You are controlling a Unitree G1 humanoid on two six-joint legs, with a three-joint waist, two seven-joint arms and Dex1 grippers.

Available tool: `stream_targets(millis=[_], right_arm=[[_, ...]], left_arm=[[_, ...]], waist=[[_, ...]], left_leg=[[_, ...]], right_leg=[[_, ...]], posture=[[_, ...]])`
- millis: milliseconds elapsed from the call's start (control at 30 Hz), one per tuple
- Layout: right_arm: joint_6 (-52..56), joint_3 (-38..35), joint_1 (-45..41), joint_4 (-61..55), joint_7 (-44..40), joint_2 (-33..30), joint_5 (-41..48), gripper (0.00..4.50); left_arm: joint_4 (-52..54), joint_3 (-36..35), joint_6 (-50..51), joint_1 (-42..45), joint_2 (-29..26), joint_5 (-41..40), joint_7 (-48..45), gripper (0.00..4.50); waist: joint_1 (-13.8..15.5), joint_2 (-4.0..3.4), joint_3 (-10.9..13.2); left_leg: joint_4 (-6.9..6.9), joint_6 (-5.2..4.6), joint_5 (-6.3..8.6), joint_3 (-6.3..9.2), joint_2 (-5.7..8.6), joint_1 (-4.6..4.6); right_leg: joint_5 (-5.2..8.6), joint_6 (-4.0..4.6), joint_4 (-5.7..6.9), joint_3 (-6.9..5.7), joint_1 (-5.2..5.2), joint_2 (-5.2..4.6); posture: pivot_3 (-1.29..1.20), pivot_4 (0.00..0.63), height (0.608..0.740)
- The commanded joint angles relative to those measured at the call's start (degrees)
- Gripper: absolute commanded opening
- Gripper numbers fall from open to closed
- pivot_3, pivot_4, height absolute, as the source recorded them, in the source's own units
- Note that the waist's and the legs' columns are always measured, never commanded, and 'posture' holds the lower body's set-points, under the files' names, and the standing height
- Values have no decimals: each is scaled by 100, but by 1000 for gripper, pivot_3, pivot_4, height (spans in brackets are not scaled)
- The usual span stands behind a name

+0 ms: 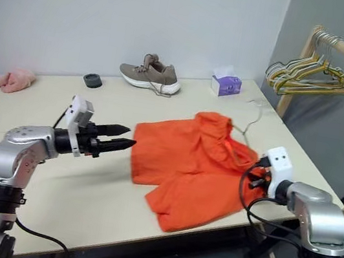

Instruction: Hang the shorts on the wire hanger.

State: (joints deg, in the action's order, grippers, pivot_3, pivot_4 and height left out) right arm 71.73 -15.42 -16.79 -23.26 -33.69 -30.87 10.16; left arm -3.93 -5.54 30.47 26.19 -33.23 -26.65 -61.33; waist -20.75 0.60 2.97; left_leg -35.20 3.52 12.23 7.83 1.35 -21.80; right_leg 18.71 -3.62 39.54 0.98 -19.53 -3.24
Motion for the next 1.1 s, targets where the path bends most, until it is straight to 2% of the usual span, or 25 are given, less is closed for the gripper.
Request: stream_targets(millis=[33, 167, 433, 600, 700, 867, 1100], right_arm=[[128, -731, 171, -331, 601, 17, -155, 0], [138, -1179, 194, -397, 1285, 255, -333, 0], [-87, -1538, 155, -509, 2395, 698, -723, 0], [-929, -1442, -235, -259, 3119, 384, -1211, 0], [-1072, -1444, -503, -87, 3290, 285, -1271, 0], [-1168, -1449, -832, 337, 3603, 193, -1406, 0], [-676, -1849, -1586, 938, 3894, 325, -1249, 0]], left_arm=[[564, 368, -74, 382, 371, -178, 18, 2857], [913, 742, -415, 519, 806, 3, 173, 2857], [1410, 1186, -614, 565, 1506, 19, 636, 2857], [1420, 1345, -804, 719, 1993, 72, 969, 2857], [1421, 1324, -852, 771, 2127, 18, 1062, 2857], [1467, 1551, -1077, 715, 2126, 175, 979, 2857], [1511, 1697, -1272, 702, 2105, 247, 936, 2857]], waist=[[-21, 0, 0], [-263, -16, -9], [-707, -26, -16], [-816, -23, -8], [-891, -18, -6], [-930, -17, -5], [-919, -18, -5]], left_leg=[[0, 0, 0, -3, 1, -1], [0, 0, 0, -22, 5, -2], [1, -1, 0, -27, 4, 32], [2, -1, 0, -33, 5, 65], [13, -1, 2, -30, 3, 105], [28, -2, 2, -31, 4, 101], [29, -3, 2, -34, 5, 101]], right_leg=[[0, 0, -2, 0, 0, 2], [0, 0, -11, 13, 1, 2], [-1, -3, -13, 11, 34, 8], [-8, -16, -40, 16, 75, 8], [-8, -18, -82, 7, 130, 7], [-8, -18, -101, 5, 130, 7], [-8, -19, -101, 7, 130, 5]], posture=[[-494, 6, 740], [-517, 6, 740], [-517, 5, 740], [-506, 8, 740], [-501, 7, 740], [-497, 4, 740], [-493, 6, 740]])
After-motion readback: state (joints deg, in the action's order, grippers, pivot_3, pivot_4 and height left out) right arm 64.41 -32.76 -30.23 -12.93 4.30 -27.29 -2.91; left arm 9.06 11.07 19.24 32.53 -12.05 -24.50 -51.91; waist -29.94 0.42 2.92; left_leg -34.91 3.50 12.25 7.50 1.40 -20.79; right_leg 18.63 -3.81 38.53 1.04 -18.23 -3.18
